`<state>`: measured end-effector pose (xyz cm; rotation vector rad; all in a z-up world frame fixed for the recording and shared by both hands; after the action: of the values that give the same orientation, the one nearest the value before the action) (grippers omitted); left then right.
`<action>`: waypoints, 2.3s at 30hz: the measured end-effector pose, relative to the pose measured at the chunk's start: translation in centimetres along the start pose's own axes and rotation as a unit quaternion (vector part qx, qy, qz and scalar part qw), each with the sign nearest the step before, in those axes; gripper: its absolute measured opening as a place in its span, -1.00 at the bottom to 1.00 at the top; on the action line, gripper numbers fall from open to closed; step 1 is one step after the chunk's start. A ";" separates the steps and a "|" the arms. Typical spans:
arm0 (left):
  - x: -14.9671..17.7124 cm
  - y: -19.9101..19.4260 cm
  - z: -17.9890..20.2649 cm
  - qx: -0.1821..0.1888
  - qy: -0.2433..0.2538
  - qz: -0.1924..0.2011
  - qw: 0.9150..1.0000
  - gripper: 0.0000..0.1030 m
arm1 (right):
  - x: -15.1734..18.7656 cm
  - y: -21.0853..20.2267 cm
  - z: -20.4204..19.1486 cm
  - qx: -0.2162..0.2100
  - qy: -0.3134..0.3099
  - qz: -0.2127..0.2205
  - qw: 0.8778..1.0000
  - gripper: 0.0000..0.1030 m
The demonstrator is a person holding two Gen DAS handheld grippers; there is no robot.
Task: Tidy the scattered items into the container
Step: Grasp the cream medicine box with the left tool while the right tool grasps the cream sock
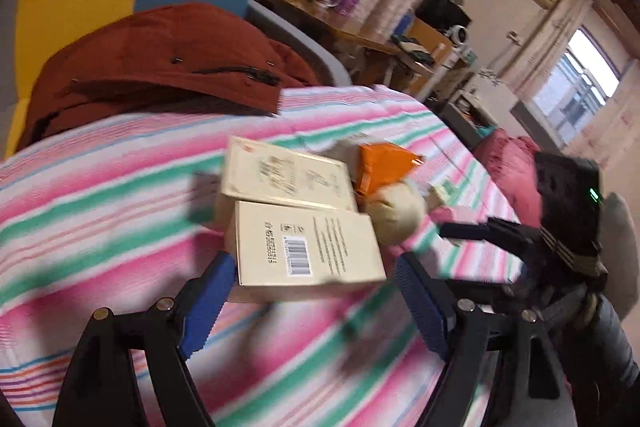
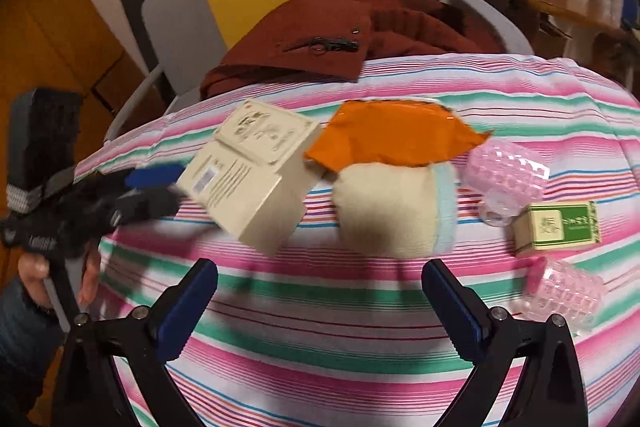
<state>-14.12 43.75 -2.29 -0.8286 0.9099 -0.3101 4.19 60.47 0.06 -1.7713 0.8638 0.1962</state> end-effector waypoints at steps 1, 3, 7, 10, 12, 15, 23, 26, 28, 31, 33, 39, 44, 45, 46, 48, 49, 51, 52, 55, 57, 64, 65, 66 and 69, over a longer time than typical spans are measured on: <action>0.4 -0.1 0.4 0.004 0.006 -0.001 1.000 0.62 | -0.1 -0.1 0.3 0.009 0.005 0.002 1.000 1.00; 1.5 -0.3 1.6 0.019 0.027 -0.008 0.999 0.62 | -0.3 -0.4 1.0 0.020 0.018 0.004 1.000 1.00; 4.2 -0.8 4.3 0.022 0.085 -0.024 0.996 0.62 | -0.5 -1.0 2.1 0.032 0.042 0.011 0.999 1.00; 5.0 -1.4 5.0 -0.020 0.124 -0.011 0.992 0.62 | -0.7 -1.8 1.8 0.029 0.040 0.025 0.998 1.00; 4.4 -1.5 4.5 -0.049 0.130 -0.001 0.990 0.62 | -0.9 -2.0 1.8 0.026 0.041 0.030 0.998 1.00; 3.3 -1.6 4.1 -0.081 0.160 0.002 0.984 0.63 | -0.9 -2.0 1.7 0.028 0.042 0.029 0.998 1.00; 2.1 1.4 5.1 -0.085 0.230 -0.036 0.969 0.60 | -1.0 -2.3 1.6 0.025 0.040 0.034 0.998 1.00; 1.7 2.3 4.6 -0.078 0.217 -0.045 0.972 0.30 | -1.2 -2.4 1.6 0.022 0.038 0.037 0.998 1.00; 1.7 2.9 4.4 -0.087 0.215 -0.044 0.972 0.30 | -1.3 -2.3 1.6 0.024 0.035 0.040 0.998 1.00; 1.8 3.1 4.6 -0.100 0.223 -0.036 0.969 0.30 | -1.5 -2.0 1.9 0.025 0.036 0.040 0.998 1.00; 1.6 2.8 5.2 -0.110 0.240 -0.022 0.964 0.33 | -1.4 -1.7 2.0 0.032 0.037 0.034 0.998 1.00; 1.5 3.9 7.0 -0.101 0.297 -0.035 0.949 0.34 | -1.4 -1.7 2.2 0.032 0.040 0.036 0.998 1.00; 1.9 4.4 6.7 -0.083 0.271 -0.045 0.958 0.18 | -1.5 -1.9 2.2 0.036 0.039 0.042 0.998 1.00; 2.1 4.2 6.5 -0.074 0.259 -0.043 0.962 0.13 | -1.5 -1.9 2.1 0.040 0.035 0.044 0.998 1.00; 2.3 4.1 6.2 -0.070 0.248 -0.040 0.965 0.11 | -1.5 -1.9 2.1 0.042 0.032 0.046 0.998 1.00; 2.6 3.8 6.0 -0.078 0.236 -0.034 0.968 0.05 | -1.5 -1.9 2.0 0.044 0.029 0.048 0.997 1.00; 2.8 3.7 5.9 -0.082 0.230 -0.032 0.969 0.04 | -1.6 -1.9 2.0 0.048 0.028 0.049 0.997 1.00; 3.3 3.1 5.6 -0.088 0.217 -0.028 0.972 0.04 | -1.6 -1.7 2.1 0.056 0.027 0.051 0.997 1.00; 3.6 2.8 5.5 -0.095 0.212 -0.027 0.972 0.04 | -1.6 -1.6 2.2 0.061 0.026 0.050 0.997 1.00; 4.5 1.8 4.9 -0.115 0.184 -0.026 0.976 0.03 | -1.6 -1.3 2.2 0.076 0.017 0.050 0.996 1.00; 5.5 0.8 4.6 -0.131 0.165 -0.022 0.977 0.03 | -1.7 -0.9 2.0 0.083 0.007 0.055 0.995 1.00; 9.3 -1.9 4.5 -0.207 0.130 0.014 0.970 -0.02 | -1.4 1.1 1.8 0.120 -0.023 0.038 0.992 1.00; 9.6 -2.0 4.8 -0.218 0.130 0.021 0.967 -0.02 | -1.4 1.3 2.0 0.118 -0.020 0.037 0.992 1.00; 9.8 -2.0 4.9 -0.226 0.129 0.026 0.965 -0.02 | -1.4 1.5 2.1 0.115 -0.016 0.034 0.993 1.00; 9.9 -1.5 4.8 -0.236 0.115 0.033 0.964 -0.02 | -1.6 2.0 2.2 0.115 -0.017 0.036 0.993 1.00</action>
<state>-4.25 39.63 -5.19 -1.2154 1.2535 -0.1313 2.39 62.85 -1.49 -1.5190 0.8909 0.1656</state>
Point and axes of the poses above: each gripper's, at about its wrist camera, not at the fingertips, and y roughly the way its jaws point, z to its right, x to its underside, the point moved 1 cm from there along y, roughly the way its jaws point, and after that the axes turned 7 degrees about -x, right-handed, at the moved point
